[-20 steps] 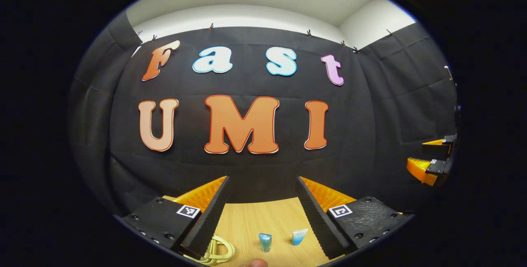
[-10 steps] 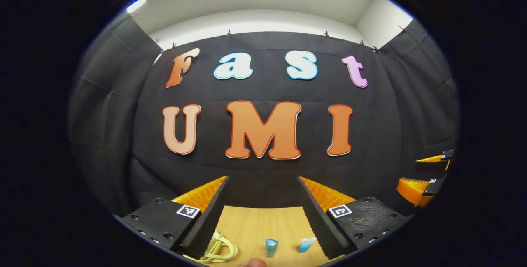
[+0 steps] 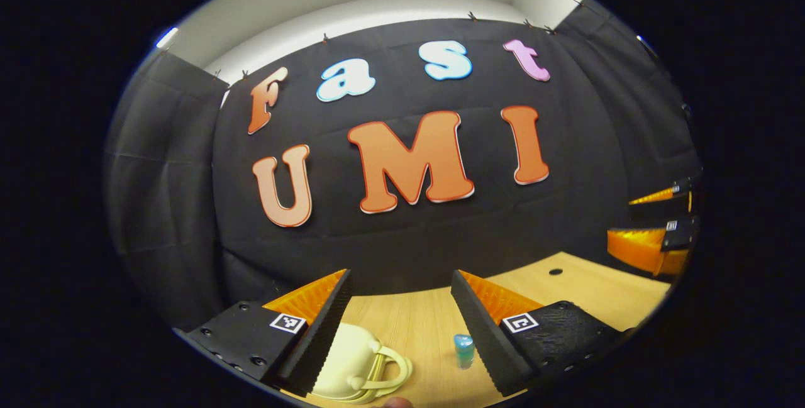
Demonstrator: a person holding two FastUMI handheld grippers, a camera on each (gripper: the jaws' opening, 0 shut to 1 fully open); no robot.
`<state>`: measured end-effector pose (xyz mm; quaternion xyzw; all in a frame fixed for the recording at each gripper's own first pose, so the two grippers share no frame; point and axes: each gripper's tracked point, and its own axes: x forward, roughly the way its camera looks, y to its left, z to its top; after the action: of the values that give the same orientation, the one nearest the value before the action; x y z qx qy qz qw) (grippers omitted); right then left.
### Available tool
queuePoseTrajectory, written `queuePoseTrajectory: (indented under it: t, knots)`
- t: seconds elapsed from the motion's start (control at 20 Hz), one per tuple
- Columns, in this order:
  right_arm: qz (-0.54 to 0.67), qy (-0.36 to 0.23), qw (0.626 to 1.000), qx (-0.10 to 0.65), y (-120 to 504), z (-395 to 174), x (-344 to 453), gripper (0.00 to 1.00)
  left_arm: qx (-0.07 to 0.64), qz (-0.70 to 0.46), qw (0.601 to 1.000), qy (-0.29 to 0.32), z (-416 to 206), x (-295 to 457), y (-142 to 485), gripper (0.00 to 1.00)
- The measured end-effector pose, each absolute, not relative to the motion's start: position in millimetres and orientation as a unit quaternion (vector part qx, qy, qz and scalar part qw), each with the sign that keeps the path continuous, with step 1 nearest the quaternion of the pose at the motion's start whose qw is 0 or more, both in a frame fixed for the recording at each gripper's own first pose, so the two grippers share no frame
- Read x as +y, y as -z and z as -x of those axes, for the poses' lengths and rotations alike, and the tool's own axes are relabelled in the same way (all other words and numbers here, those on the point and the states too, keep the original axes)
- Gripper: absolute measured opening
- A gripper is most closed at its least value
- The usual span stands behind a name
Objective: First open the suitcase, pack the skin care products into it, and then close the suitcase.
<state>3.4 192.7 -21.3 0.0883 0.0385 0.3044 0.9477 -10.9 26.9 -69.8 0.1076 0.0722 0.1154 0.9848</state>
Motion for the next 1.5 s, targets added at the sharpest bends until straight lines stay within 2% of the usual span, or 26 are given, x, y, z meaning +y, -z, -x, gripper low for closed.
queuePoseTrajectory:
  t: [0.3,0.55,1.0,1.1,1.2,1.35,1.4,1.5]
  knots:
    - [-0.078,-0.306,0.947,0.053,29,-2,217,0.95,0.153,-0.182,0.967,-0.088,11,58,152,0.97]
    - [-0.064,-0.296,0.951,0.062,36,-7,215,0.95,0.217,-0.269,0.937,-0.052,17,73,224,0.96]
    - [-0.06,-0.279,0.956,0.076,44,-15,216,0.95,0.284,-0.379,0.881,0.015,36,84,299,0.95]
    - [-0.063,-0.277,0.956,0.076,43,-15,216,0.96,0.298,-0.407,0.863,0.018,38,93,313,0.89]
    - [-0.066,-0.276,0.956,0.076,43,-16,219,0.96,0.308,-0.43,0.848,0.024,43,98,322,0.89]
    - [-0.066,-0.273,0.957,0.075,43,-15,219,0.95,0.306,-0.476,0.824,0.025,41,103,326,0.82]
    - [-0.066,-0.272,0.957,0.077,44,-15,219,0.96,0.304,-0.491,0.816,0.027,39,103,327,0.77]
    - [-0.065,-0.269,0.958,0.078,45,-12,217,0.96,0.303,-0.517,0.8,0.035,31,102,332,0.77]
